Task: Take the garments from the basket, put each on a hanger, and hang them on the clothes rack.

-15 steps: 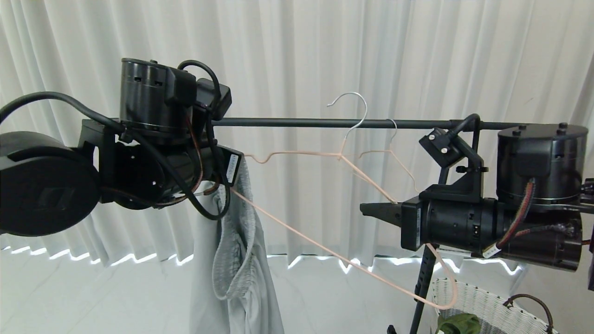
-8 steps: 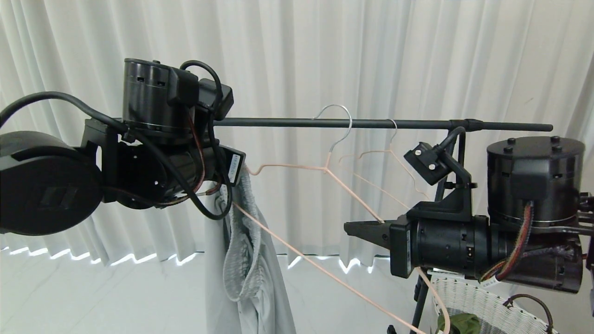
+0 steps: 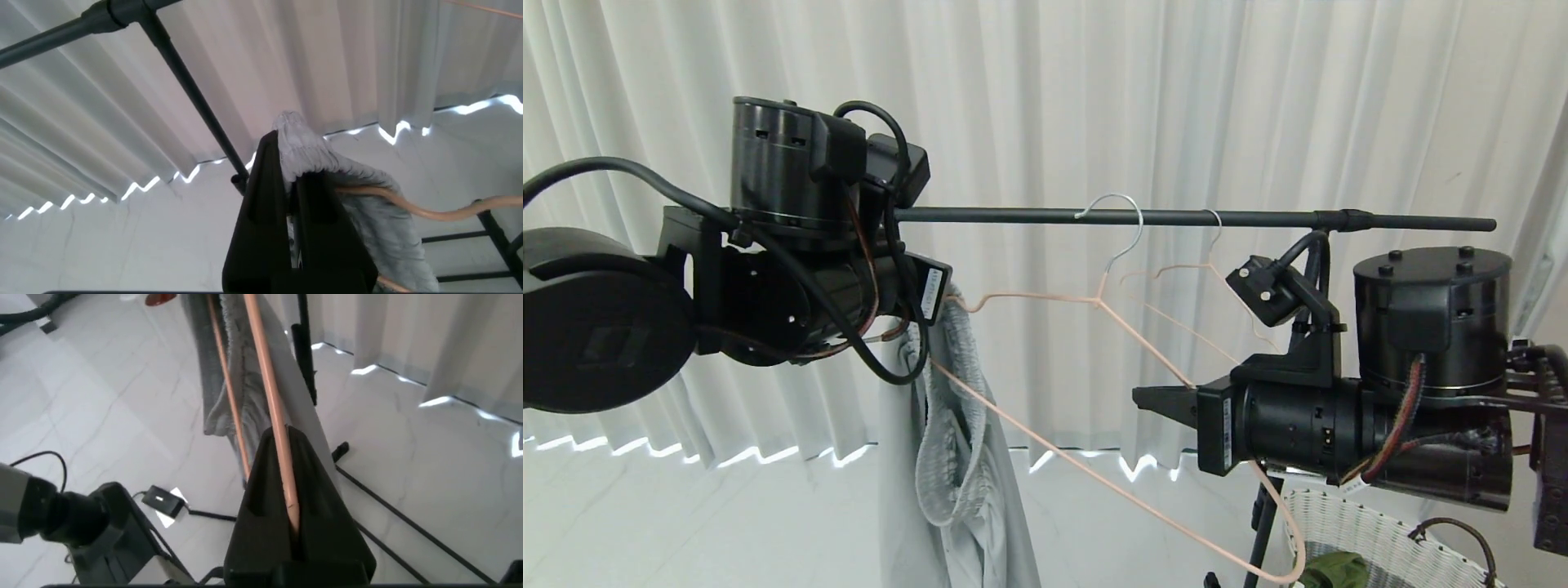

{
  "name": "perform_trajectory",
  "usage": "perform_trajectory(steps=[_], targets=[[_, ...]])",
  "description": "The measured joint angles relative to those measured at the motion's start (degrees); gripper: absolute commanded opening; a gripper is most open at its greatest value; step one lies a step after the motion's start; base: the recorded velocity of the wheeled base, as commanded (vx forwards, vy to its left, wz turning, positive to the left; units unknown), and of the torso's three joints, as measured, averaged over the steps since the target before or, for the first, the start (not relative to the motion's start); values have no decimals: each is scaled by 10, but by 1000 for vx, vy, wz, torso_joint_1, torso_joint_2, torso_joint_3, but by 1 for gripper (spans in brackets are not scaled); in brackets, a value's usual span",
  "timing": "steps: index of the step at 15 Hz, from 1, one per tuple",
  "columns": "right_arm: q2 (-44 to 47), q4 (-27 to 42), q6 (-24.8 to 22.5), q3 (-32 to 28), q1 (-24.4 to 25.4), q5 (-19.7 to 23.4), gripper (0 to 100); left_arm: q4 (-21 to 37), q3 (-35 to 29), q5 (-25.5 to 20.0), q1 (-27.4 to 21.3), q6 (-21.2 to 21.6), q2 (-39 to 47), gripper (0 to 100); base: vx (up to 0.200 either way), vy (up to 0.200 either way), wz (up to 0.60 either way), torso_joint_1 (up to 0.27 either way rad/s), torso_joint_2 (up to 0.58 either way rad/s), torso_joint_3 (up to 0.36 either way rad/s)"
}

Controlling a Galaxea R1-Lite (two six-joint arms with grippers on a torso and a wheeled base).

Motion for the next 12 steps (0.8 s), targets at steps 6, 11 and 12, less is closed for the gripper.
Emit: perform_trajectory(steps=[6,11,12], targets=[[33,-58,20,-13,-2,2,0,6,13,1,-21,-2,-20,0,0,0,0,0,0,0],[49,-61,18,-13,24,2,0,6,3,0,-54,-24,-19,0,0,0,0,0,0,0],[50,-61,18,-12,31,2,0,6,-1,0,-54,-25,-17,0,0,0,0,0,0,0]])
